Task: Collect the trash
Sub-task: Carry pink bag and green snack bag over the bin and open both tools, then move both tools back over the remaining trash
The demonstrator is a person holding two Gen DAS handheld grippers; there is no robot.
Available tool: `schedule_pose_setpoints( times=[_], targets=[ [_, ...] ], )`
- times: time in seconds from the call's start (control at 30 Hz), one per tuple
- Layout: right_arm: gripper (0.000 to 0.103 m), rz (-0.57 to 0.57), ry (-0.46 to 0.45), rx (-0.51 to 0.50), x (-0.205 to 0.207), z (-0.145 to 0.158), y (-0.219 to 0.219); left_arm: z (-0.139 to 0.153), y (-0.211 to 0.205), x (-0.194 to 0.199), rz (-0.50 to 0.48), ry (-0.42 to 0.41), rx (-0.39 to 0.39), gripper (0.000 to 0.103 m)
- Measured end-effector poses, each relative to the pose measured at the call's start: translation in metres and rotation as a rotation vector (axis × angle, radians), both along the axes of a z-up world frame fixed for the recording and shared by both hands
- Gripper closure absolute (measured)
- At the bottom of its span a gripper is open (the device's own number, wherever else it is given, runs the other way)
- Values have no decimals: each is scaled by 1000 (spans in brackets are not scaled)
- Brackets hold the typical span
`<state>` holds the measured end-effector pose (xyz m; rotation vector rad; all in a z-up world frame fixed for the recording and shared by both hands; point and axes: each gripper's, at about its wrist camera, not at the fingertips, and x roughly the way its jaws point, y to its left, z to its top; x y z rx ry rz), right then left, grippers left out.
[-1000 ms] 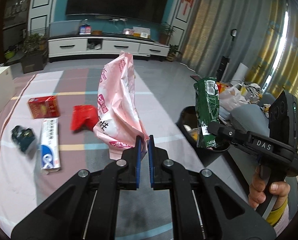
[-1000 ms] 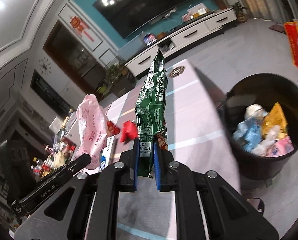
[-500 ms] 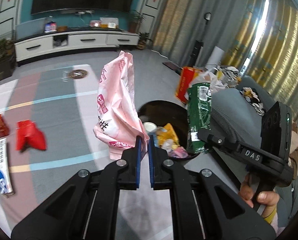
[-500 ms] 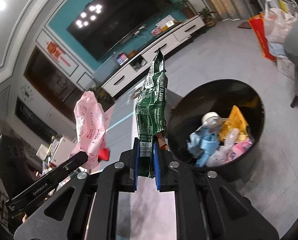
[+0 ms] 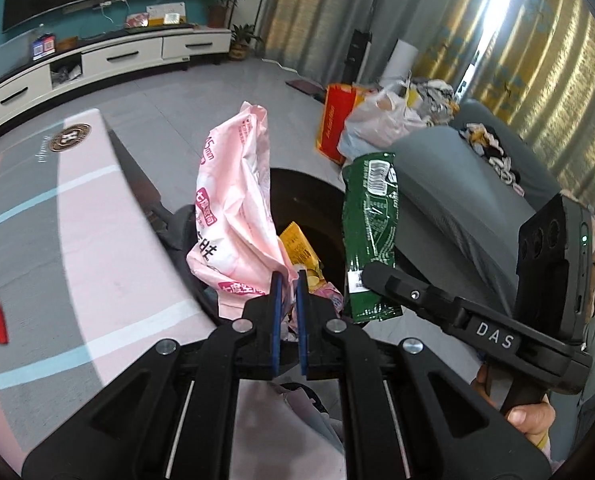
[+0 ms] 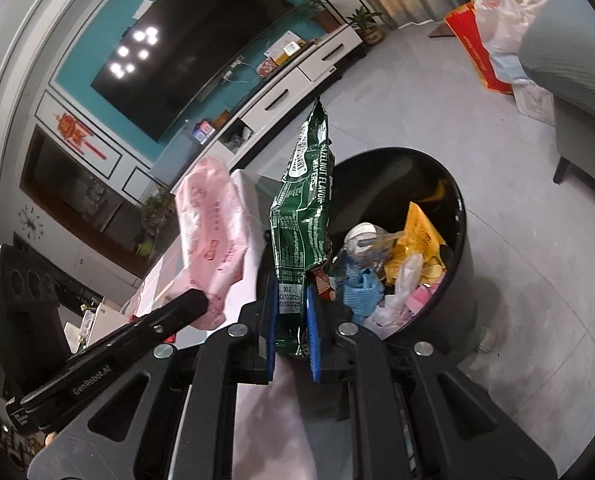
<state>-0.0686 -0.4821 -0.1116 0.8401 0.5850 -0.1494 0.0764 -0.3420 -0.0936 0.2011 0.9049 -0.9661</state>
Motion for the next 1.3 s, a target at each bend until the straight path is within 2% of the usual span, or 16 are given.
schedule_pose_setpoints(
  times=[0.27,0.4,0.53,0.6,0.67,0.9,0.97,1.1,1.3],
  targets=[
    [87,-14,41,22,5,-14,-5,-20,-20,9,-25,40,36,94],
    [82,-14,60,32,8,-17,-5,-25,-24,8,-24,43,50,94],
    [73,-22,61,34,6,-16,-4,-25,-18,9,-15,43,46,69],
    [67,-29,56,37,5,-15,-5,-23,-12,8,-9,39,43,65],
    [64,-37,53,38,3,-14,-6,-20,-3,9,2,35,40,52],
    [61,-31,46,39,0,-6,-3,-13,28,8,63,25,34,34],
    [59,-21,47,37,-1,-5,-1,-11,40,7,82,20,42,25],
    [56,8,54,25,2,1,13,-9,72,2,144,5,65,19],
    [50,57,67,8,8,9,32,-7,127,4,261,20,72,15]
  ],
)
